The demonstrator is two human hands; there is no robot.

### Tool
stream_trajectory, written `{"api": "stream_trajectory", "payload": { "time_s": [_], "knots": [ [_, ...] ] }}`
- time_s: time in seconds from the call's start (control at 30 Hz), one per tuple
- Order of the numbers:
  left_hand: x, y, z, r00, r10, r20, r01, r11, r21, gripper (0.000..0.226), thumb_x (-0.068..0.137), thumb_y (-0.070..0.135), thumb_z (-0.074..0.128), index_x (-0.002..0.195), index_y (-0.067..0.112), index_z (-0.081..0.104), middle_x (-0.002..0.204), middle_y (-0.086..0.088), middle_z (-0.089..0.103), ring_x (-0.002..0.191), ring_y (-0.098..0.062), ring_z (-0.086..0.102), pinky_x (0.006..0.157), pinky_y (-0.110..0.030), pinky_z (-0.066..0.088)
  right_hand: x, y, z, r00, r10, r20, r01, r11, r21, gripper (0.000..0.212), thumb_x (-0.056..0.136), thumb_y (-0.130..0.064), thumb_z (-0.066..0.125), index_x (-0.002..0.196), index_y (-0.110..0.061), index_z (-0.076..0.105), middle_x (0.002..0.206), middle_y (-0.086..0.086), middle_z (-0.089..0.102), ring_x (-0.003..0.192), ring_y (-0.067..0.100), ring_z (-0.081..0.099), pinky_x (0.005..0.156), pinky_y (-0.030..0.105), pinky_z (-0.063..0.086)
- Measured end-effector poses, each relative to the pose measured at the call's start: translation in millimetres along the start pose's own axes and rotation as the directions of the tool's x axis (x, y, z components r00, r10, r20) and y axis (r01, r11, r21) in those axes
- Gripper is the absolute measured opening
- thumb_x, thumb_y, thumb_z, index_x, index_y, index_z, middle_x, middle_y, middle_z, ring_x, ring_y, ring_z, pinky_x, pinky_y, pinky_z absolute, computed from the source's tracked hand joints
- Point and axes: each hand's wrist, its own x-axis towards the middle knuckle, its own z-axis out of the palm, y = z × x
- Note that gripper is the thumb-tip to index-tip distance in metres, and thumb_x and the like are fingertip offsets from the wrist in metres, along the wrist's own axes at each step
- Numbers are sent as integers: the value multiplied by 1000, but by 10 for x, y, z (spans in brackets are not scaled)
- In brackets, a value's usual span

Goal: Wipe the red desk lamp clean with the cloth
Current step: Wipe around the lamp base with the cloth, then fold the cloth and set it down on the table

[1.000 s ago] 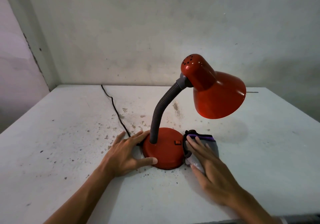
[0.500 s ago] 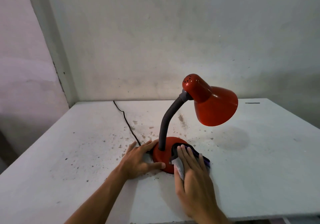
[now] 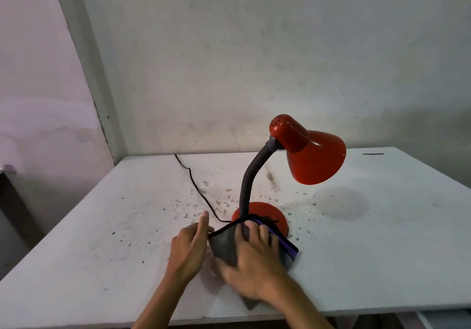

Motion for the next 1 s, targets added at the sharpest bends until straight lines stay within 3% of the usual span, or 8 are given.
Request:
{"api": "stream_trajectory", "payload": {
  "time_s": [0.07, 0.17, 0.37, 0.53, 0.63, 0.73, 0.87, 1.0],
  "knots": [
    [-131, 42, -29, 983, -117, 140, 111, 993, 45, 81, 86, 78, 37, 93, 6, 74, 87, -7, 76, 79, -23, 70, 73, -35, 56, 13, 201, -163, 998, 47, -47, -38, 985, 169, 87, 81, -84, 28, 146, -32, 49, 164, 0, 27, 150, 29, 17, 122, 54, 16],
    [-224, 91, 87, 957, -178, 228, 165, 983, 76, 45, 85, 60, 67, 107, 21, 65, 101, 4, 72, 90, -13, 67, 71, -26, 54, 12, 594, -291, 955, 241, -175, -205, 958, 201, 68, 91, -68, 57, 146, -31, 44, 148, 4, 48, 135, 28, 43, 110, 44, 42],
    [-318, 99, 285, 982, -118, 145, 156, 948, -279, 48, 93, 19, 71, 125, 35, 41, 126, 3, 61, 100, -8, 62, 70, -23, 57, -23, 907, -407, 967, 249, 53, -239, 815, 528, 52, 87, -37, 83, 123, -29, 46, 108, -3, 62, 91, 9, 61, 68, 19, 52],
    [-407, 73, 172, 965, 107, 238, 49, 821, -569, 87, 83, 5, 80, 134, 55, 31, 125, 5, 66, 110, -26, 68, 79, -49, 62, -246, 905, -495, 996, 92, -15, -43, 596, 802, 53, 85, -8, 84, 117, -39, 55, 117, 13, 66, 109, 29, 69, 85, 50, 64],
    [-435, 160, -33, 929, 283, 240, -94, 805, -586, 93, 77, 1, 85, 143, 45, 36, 127, 8, 65, 115, -27, 66, 78, -51, 61, -352, 850, -690, 997, -60, -57, 80, 517, 853, 62, 82, -1, 85, 123, -41, 60, 124, 15, 62, 109, 30, 72, 81, 48, 65],
    [-410, 393, -255, 909, 400, 118, -306, 832, -462, 70, 73, -2, 86, 129, 32, 63, 125, 8, 65, 115, -22, 65, 80, -43, 62, -429, 725, -933, 985, -135, -108, 166, 559, 812, 65, 75, 2, 90, 122, -37, 69, 129, 6, 60, 110, 22, 71, 83, 42, 65],
    [-326, 778, -524, 861, 507, -39, -496, 820, -287, 69, 66, -10, 88, 122, 27, 71, 114, 4, 73, 107, -14, 70, 83, -33, 60, -507, 495, -1300, 963, -157, -218, 265, 683, 681, 73, 69, 5, 92, 126, -36, 72, 128, -9, 66, 119, 17, 67, 94, 37, 62],
    [-186, 1170, -707, 766, 632, -117, -642, 761, -95, 64, 68, -1, 89, 125, 20, 68, 116, 4, 72, 108, -5, 68, 87, -26, 57, -433, 285, -1759, 929, -184, -320, 319, 836, 446, 69, 77, -1, 89, 138, -25, 66, 124, -10, 68, 109, 1, 64, 84, 7, 51]
  ]
}}
